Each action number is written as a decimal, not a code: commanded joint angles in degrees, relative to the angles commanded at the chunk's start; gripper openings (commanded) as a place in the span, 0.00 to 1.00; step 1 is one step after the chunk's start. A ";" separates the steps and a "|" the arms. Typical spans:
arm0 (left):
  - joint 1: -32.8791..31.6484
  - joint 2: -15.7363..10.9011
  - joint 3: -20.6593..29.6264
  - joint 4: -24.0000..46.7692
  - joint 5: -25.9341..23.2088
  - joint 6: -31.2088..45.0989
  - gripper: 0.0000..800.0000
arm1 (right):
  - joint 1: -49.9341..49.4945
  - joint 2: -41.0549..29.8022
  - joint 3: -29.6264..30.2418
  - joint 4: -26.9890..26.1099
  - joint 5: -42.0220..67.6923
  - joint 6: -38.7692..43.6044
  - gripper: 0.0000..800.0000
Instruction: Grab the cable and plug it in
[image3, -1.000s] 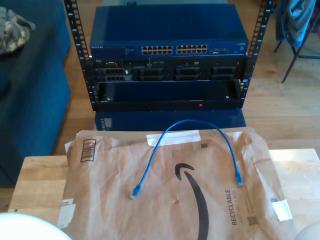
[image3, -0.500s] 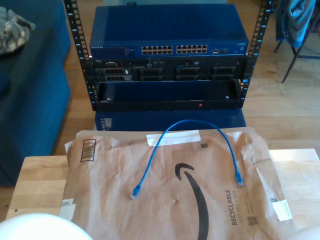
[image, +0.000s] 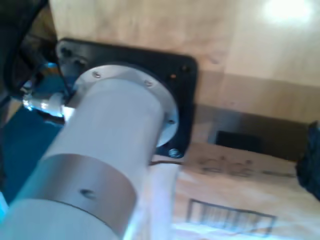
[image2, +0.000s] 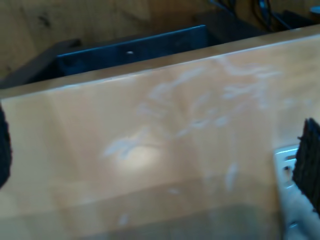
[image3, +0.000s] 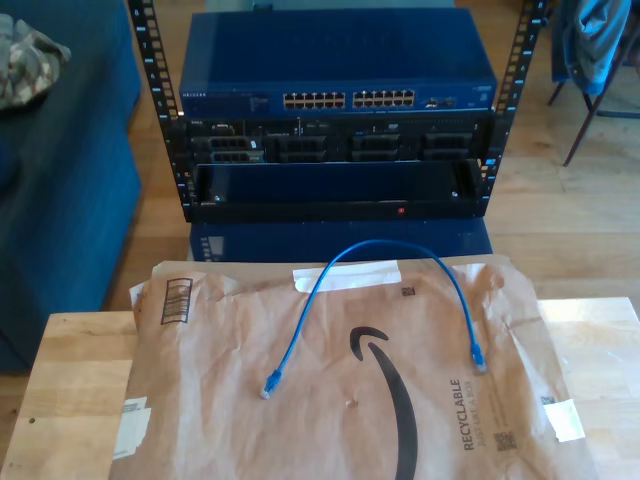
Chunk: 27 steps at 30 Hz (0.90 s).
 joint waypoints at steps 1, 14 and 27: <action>-3.08 0.26 -0.97 0.00 0.53 -3.08 1.00 | 2.46 1.85 -2.20 0.00 1.23 1.41 0.98; -30.77 4.66 -10.11 -2.73 2.11 -26.99 1.00 | 38.33 3.78 -14.51 0.26 6.15 26.11 0.99; -36.75 5.98 -13.54 -13.27 2.02 -35.25 1.00 | 73.32 15.65 -24.70 0.62 5.36 38.15 0.99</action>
